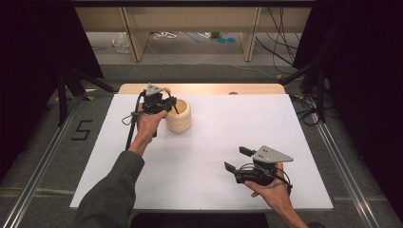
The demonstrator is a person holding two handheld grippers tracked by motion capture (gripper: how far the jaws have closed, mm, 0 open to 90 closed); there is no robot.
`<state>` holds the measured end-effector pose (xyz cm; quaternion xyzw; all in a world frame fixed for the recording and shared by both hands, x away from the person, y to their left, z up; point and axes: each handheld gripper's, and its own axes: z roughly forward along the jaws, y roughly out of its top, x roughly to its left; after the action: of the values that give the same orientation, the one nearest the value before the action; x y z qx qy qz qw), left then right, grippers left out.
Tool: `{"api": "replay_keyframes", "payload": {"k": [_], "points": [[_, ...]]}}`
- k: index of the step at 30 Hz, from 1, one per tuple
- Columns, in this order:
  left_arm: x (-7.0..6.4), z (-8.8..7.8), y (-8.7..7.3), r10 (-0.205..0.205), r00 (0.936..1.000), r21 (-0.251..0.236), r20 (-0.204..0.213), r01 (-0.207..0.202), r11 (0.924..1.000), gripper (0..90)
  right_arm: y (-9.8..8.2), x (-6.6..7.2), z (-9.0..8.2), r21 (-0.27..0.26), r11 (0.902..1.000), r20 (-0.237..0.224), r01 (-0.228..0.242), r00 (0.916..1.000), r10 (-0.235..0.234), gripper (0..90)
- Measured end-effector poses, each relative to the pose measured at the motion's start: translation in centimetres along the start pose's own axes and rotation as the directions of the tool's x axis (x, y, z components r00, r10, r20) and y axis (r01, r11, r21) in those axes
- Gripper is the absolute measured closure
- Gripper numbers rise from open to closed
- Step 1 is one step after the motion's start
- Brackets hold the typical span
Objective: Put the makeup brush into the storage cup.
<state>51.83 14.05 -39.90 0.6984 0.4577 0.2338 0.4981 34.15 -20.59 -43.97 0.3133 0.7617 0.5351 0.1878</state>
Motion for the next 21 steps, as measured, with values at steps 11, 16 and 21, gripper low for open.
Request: {"api": "replay_keyframes", "payload": {"k": [11,16,21], "points": [[0.0,0.4,-0.7,-0.009,1.0000,0.009,-0.003,0.009,0.9999,83.0,0.0,0.0,0.0,0.000,1.0000,-0.002,-0.001,1.0000,0.001,22.4],[0.0,0.5,-1.0,-0.012,0.9999,0.015,0.002,0.012,0.9998,82.8,0.0,0.0,0.0,-0.003,1.0000,-0.005,0.000,1.0000,0.000,22.4],[0.0,0.7,-1.4,-0.011,0.9999,0.039,-0.001,0.011,0.9992,73.1,0.0,0.0,0.0,0.000,1.0000,-0.003,-0.001,1.0000,0.001,22.5]]}}
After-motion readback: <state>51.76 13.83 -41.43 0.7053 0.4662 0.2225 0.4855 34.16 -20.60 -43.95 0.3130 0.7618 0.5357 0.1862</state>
